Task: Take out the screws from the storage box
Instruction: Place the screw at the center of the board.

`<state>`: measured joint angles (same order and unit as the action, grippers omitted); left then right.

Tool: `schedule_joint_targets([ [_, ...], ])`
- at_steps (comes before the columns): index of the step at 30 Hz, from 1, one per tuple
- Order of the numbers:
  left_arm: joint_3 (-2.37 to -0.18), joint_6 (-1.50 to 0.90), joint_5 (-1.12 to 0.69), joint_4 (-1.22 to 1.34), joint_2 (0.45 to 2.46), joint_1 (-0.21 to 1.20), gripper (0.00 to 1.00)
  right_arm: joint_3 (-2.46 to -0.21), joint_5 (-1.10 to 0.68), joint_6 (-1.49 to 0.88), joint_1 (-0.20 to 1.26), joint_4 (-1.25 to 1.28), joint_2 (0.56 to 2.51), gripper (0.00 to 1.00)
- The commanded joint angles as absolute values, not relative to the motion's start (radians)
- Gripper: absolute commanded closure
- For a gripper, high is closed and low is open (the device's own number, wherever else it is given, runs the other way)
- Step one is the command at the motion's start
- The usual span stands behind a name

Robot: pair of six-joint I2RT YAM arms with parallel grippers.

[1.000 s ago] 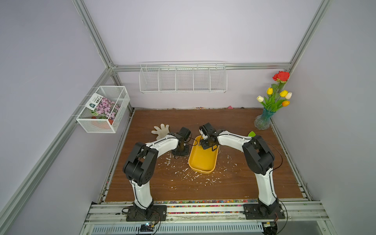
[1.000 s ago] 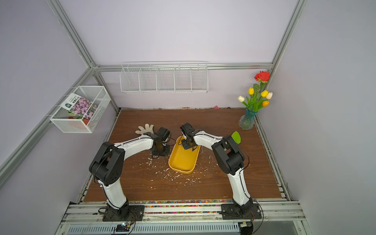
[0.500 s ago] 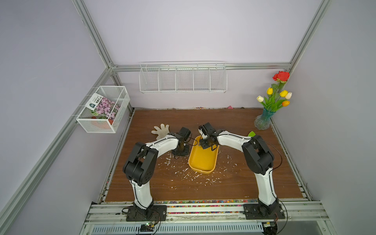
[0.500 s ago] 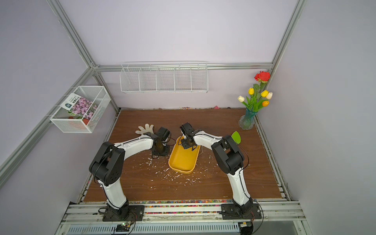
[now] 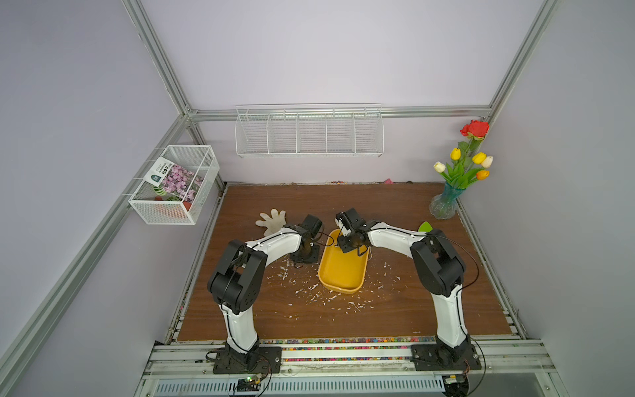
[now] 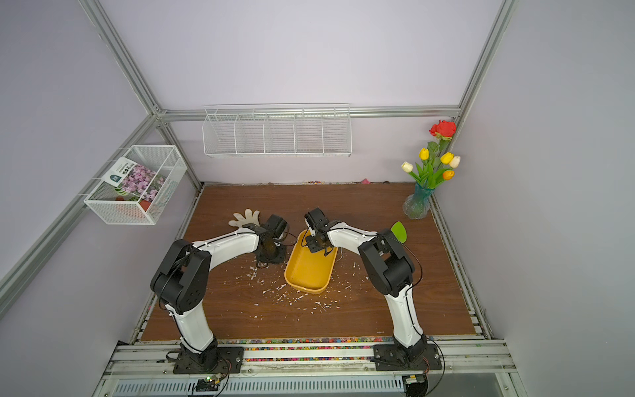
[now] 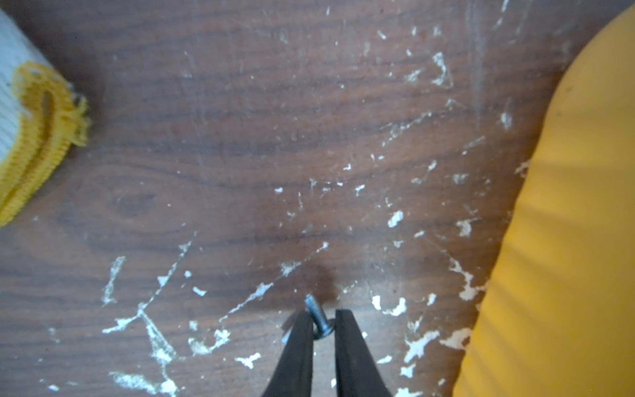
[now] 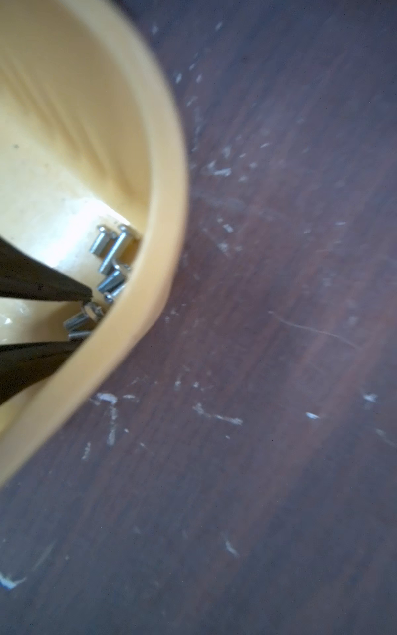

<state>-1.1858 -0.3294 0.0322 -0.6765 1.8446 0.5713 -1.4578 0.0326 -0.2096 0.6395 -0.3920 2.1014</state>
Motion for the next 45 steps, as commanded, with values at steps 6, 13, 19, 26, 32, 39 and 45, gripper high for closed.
schedule_joint_targets([
  [6, -1.204, -0.334, 0.027, -0.702, 1.868, 0.571, 0.84, -1.446, 0.018, -0.229, 0.641, -0.454, 2.125, 0.81],
  [13, -1.204, -0.334, 0.024, -0.703, 1.871, 0.571, 0.84, -1.419, 0.011, -0.23, 0.637, -0.421, 2.085, 0.87],
  [19, -1.207, -0.332, 0.021, -0.704, 1.874, 0.571, 0.84, -1.43, 0.027, -0.223, 0.637, -0.441, 2.107, 0.86],
  [26, -1.209, -0.329, 0.018, -0.705, 1.873, 0.571, 0.84, -1.464, 0.029, -0.21, 0.631, -0.451, 2.142, 0.81],
  [32, -1.212, -0.332, 0.024, -0.71, 1.862, 0.571, 0.83, -1.47, 0.03, -0.209, 0.632, -0.466, 2.154, 0.93],
  [39, -1.218, -0.338, 0.035, -0.712, 1.817, 0.571, 0.71, -1.451, 0.04, -0.21, 0.623, -0.467, 2.087, 1.0],
  [45, -1.267, -0.342, 0.032, -0.738, 1.809, 0.571, 0.63, -1.437, -0.005, -0.235, 0.605, -0.471, 1.974, 1.0],
])
